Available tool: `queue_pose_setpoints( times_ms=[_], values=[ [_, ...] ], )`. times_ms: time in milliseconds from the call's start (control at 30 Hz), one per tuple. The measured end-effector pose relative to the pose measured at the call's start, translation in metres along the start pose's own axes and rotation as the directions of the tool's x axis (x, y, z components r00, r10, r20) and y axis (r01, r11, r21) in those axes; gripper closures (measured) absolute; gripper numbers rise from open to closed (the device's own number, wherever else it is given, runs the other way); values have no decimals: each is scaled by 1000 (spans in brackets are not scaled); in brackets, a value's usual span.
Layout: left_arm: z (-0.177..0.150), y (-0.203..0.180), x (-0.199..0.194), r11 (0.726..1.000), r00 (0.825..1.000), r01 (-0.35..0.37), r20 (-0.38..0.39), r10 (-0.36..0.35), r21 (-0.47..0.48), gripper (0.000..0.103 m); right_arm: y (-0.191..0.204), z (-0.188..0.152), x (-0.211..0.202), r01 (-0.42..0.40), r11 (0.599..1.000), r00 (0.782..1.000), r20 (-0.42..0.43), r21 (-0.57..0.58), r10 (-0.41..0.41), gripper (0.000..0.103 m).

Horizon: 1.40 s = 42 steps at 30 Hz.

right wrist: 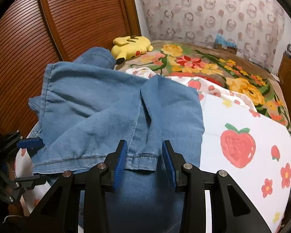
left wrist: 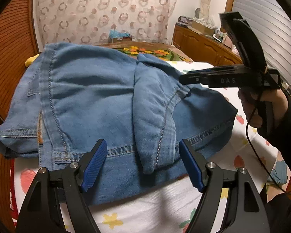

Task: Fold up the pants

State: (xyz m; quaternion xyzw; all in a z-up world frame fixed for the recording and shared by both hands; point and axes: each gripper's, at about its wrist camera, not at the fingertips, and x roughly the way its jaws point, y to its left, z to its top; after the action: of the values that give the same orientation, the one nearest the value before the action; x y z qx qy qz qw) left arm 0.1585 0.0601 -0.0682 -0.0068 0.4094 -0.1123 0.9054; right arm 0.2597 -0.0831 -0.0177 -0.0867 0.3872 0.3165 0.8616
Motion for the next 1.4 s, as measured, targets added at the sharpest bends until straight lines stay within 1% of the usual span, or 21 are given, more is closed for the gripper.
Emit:
queue_pose_setpoints(
  times_ms=[100, 167, 200, 233, 267, 367, 467, 533, 700, 833, 967, 1033, 1067, 1133, 1200, 1267, 1333, 1400],
  values=[
    [-1, -3, 4, 1000, 1000, -2, -10, 2, 13, 34, 2, 1, 6, -2, 1000, 1000, -21, 0, 2, 64],
    [-1, -3, 5, 1000, 1000, -1, -13, 1, 20, 48, 3, 4, 15, -1, 1000, 999, -36, -3, 0, 64],
    [-1, -2, 5, 1000, 1000, 0, -14, 1, 20, 52, 3, 4, 17, -3, 1000, 999, -41, -6, 3, 65],
    [0, -1, 4, 1000, 1000, -4, -11, 5, 21, 62, 6, 4, 18, -5, 1000, 999, -42, -13, 4, 69],
    [1, 0, 3, 1000, 1000, -1, -8, 2, 20, 73, 7, 4, 17, -7, 1000, 999, -40, -21, 6, 89],
    [4, 2, -5, 1000, 1000, 25, 10, -26, 17, 81, 8, 10, 9, -36, 998, 999, -18, -44, 35, 95],
    [4, 1, -15, 999, 999, 31, 29, -32, 19, 81, 15, 25, -7, -64, 996, 997, 32, -67, 66, 96],
    [4, 3, -28, 999, 998, 42, 55, -42, 12, 82, 21, 38, -20, -78, 993, 994, 71, -87, 85, 97],
    [6, 10, -56, 998, 991, 61, 120, -59, -15, 82, 44, 76, -46, -114, 981, 979, 152, -155, 138, 97],
    [2, 16, -68, 998, 989, 56, 137, -51, -33, 82, 74, 100, -57, -150, 963, 965, 180, -223, 192, 97],
    [-3, 30, -63, 997, 993, 33, 116, -25, -64, 82, 97, 119, -46, -180, 944, 960, 162, -276, 230, 97],
    [-7, 34, -57, 997, 995, 21, 96, -14, -76, 82, 109, 128, -32, -204, 938, 959, 136, -280, 249, 97],
    [-11, 36, -55, 997, 996, 12, 87, -4, -83, 82, 107, 127, -25, -216, 936, 958, 125, -279, 259, 97],
    [-15, 39, -50, 996, 997, 6, 73, 1, -94, 82, 116, 132, -12, -243, 929, 955, 97, -280, 279, 97],
    [-18, 44, -47, 994, 998, -1, 61, 8, -108, 82, 122, 138, 1, -251, 924, 956, 79, -289, 284, 97],
    [-20, 50, -45, 992, 999, -6, 51, 13, -127, 81, 107, 141, 9, -240, 922, 959, 74, -303, 274, 97],
    [-20, 53, -45, 991, 998, -25, 47, 32, -133, 78, 108, 144, 11, -241, 925, 959, 75, -294, 273, 92],
    [-21, 56, -49, 990, 997, -42, 53, 49, -135, 77, 107, 146, 7, -235, 929, 959, 87, -287, 269, 67]
  ],
)
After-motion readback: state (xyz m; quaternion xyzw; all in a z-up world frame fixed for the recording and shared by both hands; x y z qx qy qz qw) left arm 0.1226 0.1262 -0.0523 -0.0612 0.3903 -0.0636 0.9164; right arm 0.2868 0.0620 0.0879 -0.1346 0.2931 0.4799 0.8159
